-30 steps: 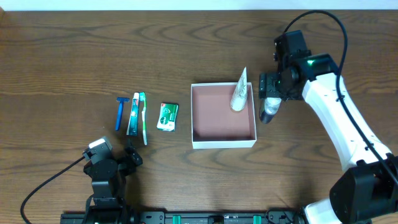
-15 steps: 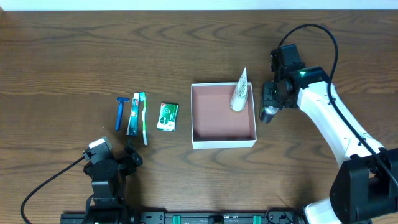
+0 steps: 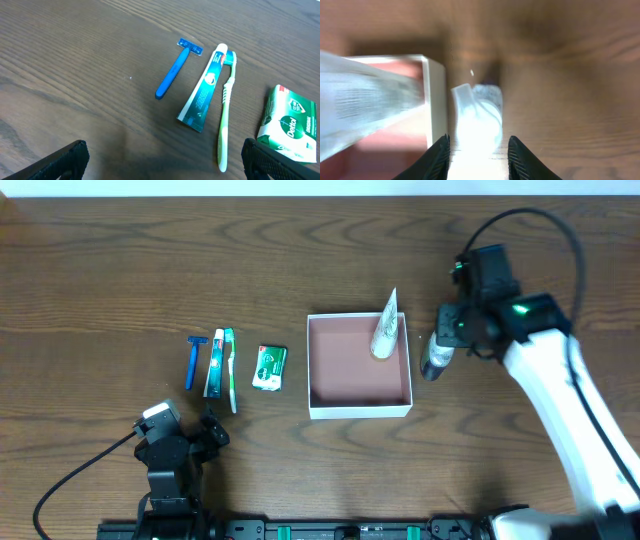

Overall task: Pack container
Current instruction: 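Move the right gripper to the blue-capped bottle and grasp it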

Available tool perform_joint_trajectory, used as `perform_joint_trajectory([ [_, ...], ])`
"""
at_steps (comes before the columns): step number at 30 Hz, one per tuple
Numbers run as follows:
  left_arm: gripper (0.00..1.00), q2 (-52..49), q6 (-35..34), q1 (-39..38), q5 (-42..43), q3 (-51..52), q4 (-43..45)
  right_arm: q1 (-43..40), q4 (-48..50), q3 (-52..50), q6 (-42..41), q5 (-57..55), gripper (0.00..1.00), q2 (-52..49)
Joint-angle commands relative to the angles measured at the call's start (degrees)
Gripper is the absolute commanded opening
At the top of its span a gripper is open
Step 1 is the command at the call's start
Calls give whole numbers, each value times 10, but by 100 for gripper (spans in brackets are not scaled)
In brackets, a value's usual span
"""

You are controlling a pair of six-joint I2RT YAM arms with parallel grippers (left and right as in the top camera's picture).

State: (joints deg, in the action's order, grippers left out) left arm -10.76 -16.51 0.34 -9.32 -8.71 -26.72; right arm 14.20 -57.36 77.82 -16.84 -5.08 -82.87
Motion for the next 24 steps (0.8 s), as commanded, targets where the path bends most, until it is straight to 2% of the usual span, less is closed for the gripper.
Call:
perform_joint_trajectory([
  [1, 98, 4, -1, 3, -1, 10, -1, 5, -5, 25, 17, -9, 36, 61],
  [4, 98, 4, -1, 3, -1, 10, -1, 4, -10, 25, 17, -11, 38, 77],
  [5, 98, 4, -1, 3, -1, 10, -1, 4, -12, 25, 17, -11, 42, 77],
  [7, 98, 4, -1, 3, -1, 10, -1, 4, -19, 24, 17, -11, 70, 68],
  [8, 98, 4, -1, 3, -1, 10, -2, 4, -23, 23, 17, -11, 80, 62],
  [10, 98, 4, -1, 3, -1, 10, -1, 4, -25, 18, 17, -7, 86, 43],
  [17, 98, 4, -1, 3, -1, 10, -1, 5, -19, 7, 17, -5, 87, -78],
  [24, 98, 4, -1, 3, -1, 10, -1, 4, 2, 7, 17, -7, 81, -174],
])
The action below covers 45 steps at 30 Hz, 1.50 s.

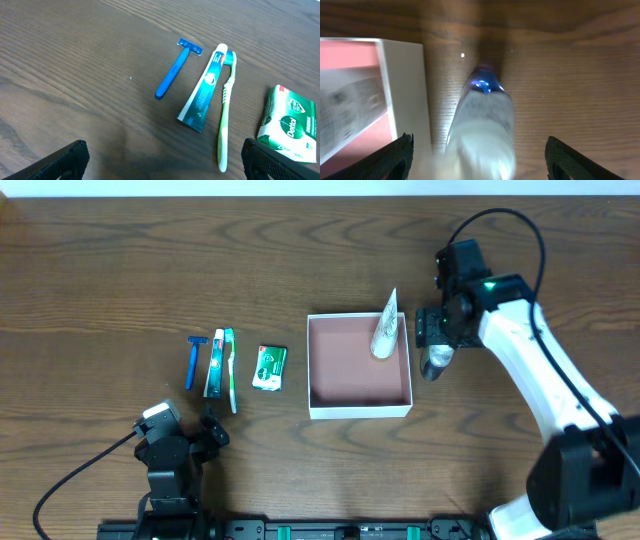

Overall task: Pack container
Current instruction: 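Move the right gripper to the blue-capped bottle and grasp it, then lift the bottle into the box's right side and release it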

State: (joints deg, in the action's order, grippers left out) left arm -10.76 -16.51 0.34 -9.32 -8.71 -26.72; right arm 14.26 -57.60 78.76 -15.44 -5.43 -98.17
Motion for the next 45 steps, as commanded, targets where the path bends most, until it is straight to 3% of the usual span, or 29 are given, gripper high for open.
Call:
perform_joint_trajectory([
  [1, 98, 4, -1, 3, -1, 10, -1, 4, 5, -3, 3, -4, 80, -26],
  [9, 98, 4, -1, 3, -1, 10, -1, 4, 4, -3, 3, -5, 54, -40],
  [17, 98, 4, -1, 3, -1, 10, -1, 4, 0, -2, 3, -8, 43, -27],
  [24, 98, 4, -1, 3, -1, 10, -1, 4, -16, -2, 3, -8, 37, 50],
  [29, 98, 4, -1, 3, -1, 10, -1, 13, -48, 0, 3, 1, 33, 160],
  [34, 98, 4, -1, 3, -1, 10, -1, 42, -73, 0, -5, 65, 32, 240],
  [45, 98, 4, -1, 3, -1, 10, -1, 135, -84, -1, -113, 71, 29, 225],
])
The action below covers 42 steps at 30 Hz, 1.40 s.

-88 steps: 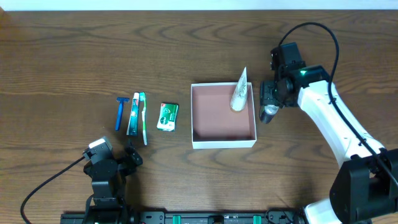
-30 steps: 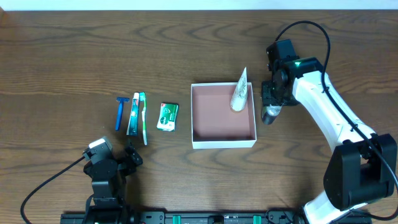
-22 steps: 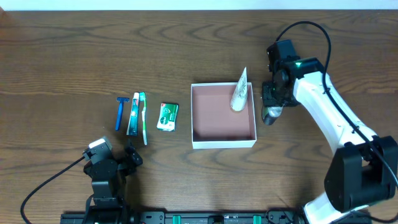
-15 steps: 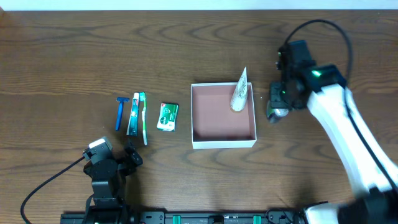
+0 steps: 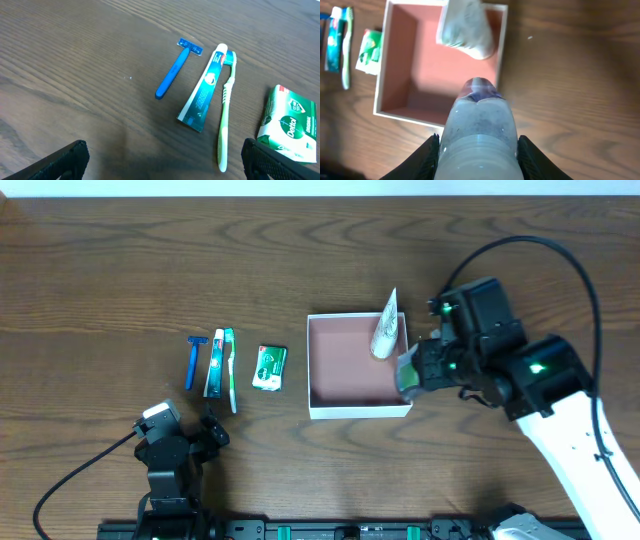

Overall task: Pack container
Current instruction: 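Lift the bottle into the box's right side and release it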

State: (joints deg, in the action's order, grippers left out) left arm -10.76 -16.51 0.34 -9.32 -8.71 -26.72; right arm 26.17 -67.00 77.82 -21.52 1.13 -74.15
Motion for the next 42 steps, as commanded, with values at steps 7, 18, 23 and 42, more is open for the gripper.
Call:
perform_joint_trajectory([
  [7, 98, 4, -1, 3, -1, 10, -2, 20, 38, 8, -61, 6, 32, -91],
  [18, 98, 4, -1, 3, -1, 10, -1, 20, 84, -7, -67, -11, 36, -188],
  [23, 98, 4, -1, 3, -1, 10, -1, 20, 104, -23, -67, -14, 44, -189],
  [42, 98, 4, -1, 3, -1, 10, -1, -4, 97, -21, -41, -101, 81, -55],
])
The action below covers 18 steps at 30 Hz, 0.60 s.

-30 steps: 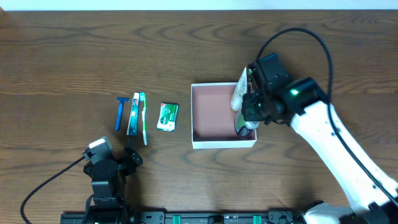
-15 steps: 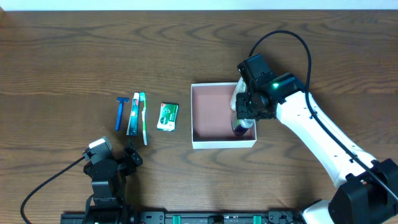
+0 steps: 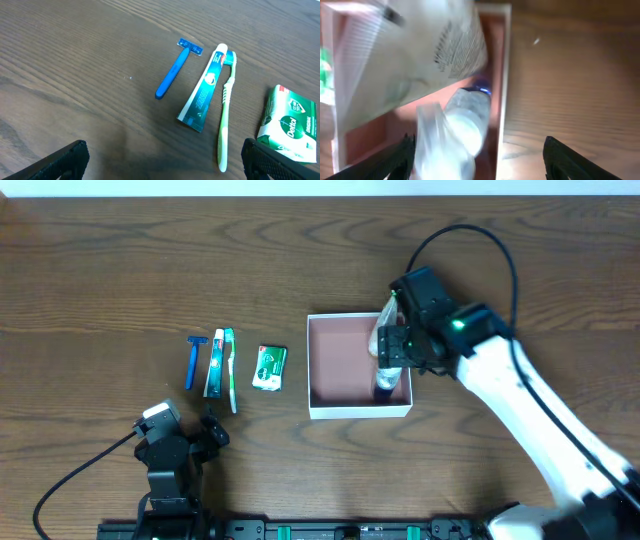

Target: Pack container

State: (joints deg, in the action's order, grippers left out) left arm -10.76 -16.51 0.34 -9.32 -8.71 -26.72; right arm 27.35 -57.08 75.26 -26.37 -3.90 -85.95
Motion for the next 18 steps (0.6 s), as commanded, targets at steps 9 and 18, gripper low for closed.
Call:
perform_joint_trajectory([
  [9, 98, 4, -1, 3, -1, 10, -2, -180, -2, 4, 7, -141, 99, 230],
  [18, 98, 4, 1, 3, -2, 10, -2, -330, -6, 4, 7, -83, 99, 235],
])
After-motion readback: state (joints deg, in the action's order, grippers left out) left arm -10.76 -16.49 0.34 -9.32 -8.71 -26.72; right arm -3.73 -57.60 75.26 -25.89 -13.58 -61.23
